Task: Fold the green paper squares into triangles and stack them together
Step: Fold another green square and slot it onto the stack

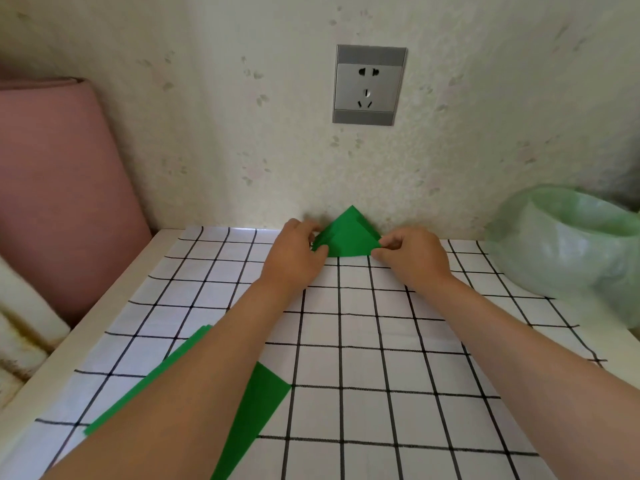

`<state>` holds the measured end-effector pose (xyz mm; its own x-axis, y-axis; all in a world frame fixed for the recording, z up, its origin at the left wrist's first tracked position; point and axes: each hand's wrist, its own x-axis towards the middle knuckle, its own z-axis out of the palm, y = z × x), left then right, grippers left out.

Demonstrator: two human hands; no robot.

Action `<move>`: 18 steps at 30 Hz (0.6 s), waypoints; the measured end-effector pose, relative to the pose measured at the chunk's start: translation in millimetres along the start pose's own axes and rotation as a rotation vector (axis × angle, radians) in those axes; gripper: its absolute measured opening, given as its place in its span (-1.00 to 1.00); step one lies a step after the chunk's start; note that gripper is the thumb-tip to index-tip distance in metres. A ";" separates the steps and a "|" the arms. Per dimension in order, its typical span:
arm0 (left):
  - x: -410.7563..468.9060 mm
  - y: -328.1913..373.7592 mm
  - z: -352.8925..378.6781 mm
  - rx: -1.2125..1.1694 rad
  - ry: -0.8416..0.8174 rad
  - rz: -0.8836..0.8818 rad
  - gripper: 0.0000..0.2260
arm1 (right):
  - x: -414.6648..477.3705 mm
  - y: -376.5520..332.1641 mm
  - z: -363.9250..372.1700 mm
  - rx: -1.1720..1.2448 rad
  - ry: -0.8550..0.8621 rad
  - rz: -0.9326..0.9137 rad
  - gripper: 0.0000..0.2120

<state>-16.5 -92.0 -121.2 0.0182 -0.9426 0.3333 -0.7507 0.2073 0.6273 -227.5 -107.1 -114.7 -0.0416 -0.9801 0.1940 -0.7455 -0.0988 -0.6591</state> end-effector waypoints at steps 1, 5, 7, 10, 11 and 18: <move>-1.2 -2.8 2.2 0.037 0.007 0.021 -0.64 | -0.1 -0.4 1.3 -0.015 0.000 -0.006 -0.92; 3.8 -11.8 3.6 0.051 0.037 -0.008 -0.62 | 0.2 -4.4 5.3 -0.108 0.048 -0.025 -0.84; 8.5 -13.2 2.7 0.060 0.016 0.004 -0.72 | -0.2 -6.3 6.6 -0.158 0.070 -0.034 -0.80; 11.8 -14.4 5.7 0.077 0.020 0.025 -0.78 | 0.2 -5.4 8.8 -0.196 0.084 -0.034 -0.79; 12.1 -14.5 7.4 0.082 0.030 0.021 -0.79 | 0.9 -4.5 9.6 -0.195 0.088 -0.028 -0.79; 12.6 -13.6 13.3 0.105 0.048 0.023 -0.74 | 1.9 0.0 15.6 -0.183 0.126 -0.015 -0.69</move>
<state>-14.8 -110.2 -135.0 0.0301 -0.9237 0.3819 -0.8160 0.1979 0.5431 -217.2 -111.7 -125.6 -0.1038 -0.9483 0.2998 -0.8548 -0.0690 -0.5144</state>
